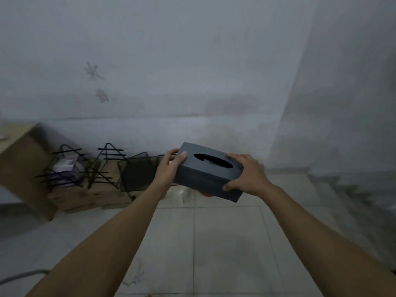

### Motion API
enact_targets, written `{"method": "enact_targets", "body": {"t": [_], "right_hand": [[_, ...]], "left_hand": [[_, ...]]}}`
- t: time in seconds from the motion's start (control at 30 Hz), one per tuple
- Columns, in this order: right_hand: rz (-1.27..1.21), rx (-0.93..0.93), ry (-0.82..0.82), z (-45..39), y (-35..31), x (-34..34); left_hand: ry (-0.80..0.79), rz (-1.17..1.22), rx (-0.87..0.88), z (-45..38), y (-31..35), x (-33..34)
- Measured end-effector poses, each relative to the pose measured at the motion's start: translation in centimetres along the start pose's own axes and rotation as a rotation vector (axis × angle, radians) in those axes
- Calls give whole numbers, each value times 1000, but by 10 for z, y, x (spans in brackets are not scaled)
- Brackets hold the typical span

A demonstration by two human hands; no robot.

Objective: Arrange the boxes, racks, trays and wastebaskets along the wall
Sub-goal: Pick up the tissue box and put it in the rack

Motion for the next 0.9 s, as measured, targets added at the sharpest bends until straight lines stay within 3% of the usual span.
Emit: {"method": "enact_targets", "body": {"t": [0.23, 0.47, 0.9], "right_hand": [[37, -137, -141, -62, -97, 103], [102, -200, -208, -135, -184, 189], [138, -283, -240, -241, -275, 312]], "left_hand": [[138, -13, -77, -31, -33, -142], [171, 37, -115, -88, -63, -262], [209, 79, -162, -186, -99, -397]]}}
Point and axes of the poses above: each hand's wrist, its own z-axis away from the middle knuckle, its own x-axis out of the palm, y = z × x, the point moved 3 cm from there along -z, towards the middle knuckle, and after that the axes turned 1 degree about x, right-handed, at the moved point
